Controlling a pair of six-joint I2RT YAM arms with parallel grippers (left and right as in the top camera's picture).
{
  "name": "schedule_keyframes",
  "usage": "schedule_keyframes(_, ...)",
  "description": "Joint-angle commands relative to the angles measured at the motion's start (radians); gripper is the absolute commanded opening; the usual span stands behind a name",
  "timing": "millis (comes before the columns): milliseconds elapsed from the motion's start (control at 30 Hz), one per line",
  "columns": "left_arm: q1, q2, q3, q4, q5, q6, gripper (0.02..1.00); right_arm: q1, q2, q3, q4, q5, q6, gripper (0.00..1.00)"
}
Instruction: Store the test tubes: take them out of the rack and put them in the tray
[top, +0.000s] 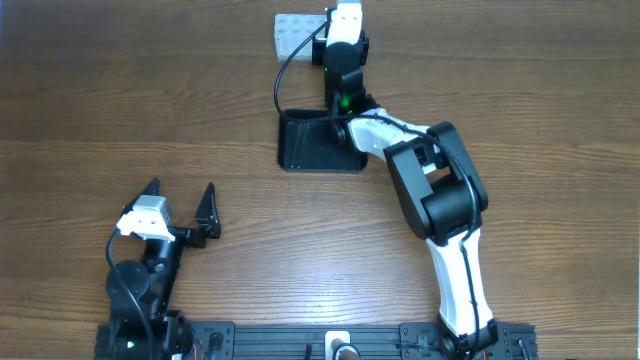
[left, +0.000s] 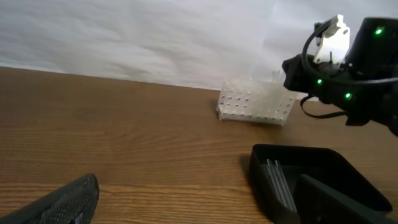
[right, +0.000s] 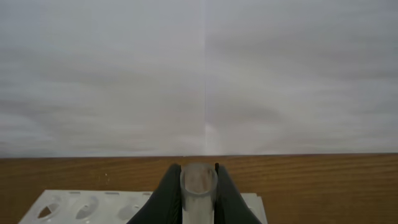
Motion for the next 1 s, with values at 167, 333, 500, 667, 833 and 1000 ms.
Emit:
schedule_keyframes(167,0.005,-0.006,-0.004,-0.002,0.01,-0.006,0.998,0.005,-0.097,0.023,-0.063,-0.008,-0.005,0.012)
schedule_keyframes(333,0.005,-0.006,-0.004,-0.002,0.01,-0.006,1.0,0.006,-0.125,0.023,-0.082,-0.008,-0.005,0.012)
schedule_keyframes(500,0.005,-0.006,-0.004,-0.002,0.01,-0.006,1.0,0.008,-0.153,0.023,-0.132,-0.007,-0.005,0.009)
schedule_keyframes(667,0.005,-0.006,-0.004,-0.002,0.009,-0.006,1.0,0.01,-0.179,0.023,-0.135,-0.004,-0.005,0.009)
schedule_keyframes(833,0.005,-0.006,-0.004,-0.002,0.01,-0.006,0.998,0.018,-0.208,0.023,-0.135,-0.004,-0.005,0.012)
schedule_keyframes(1000,0.005,-0.006,-0.004,-0.002,0.009,-0.006,1.0,0.027,-0.237,0.023,-0.15,0.0,-0.005,0.012)
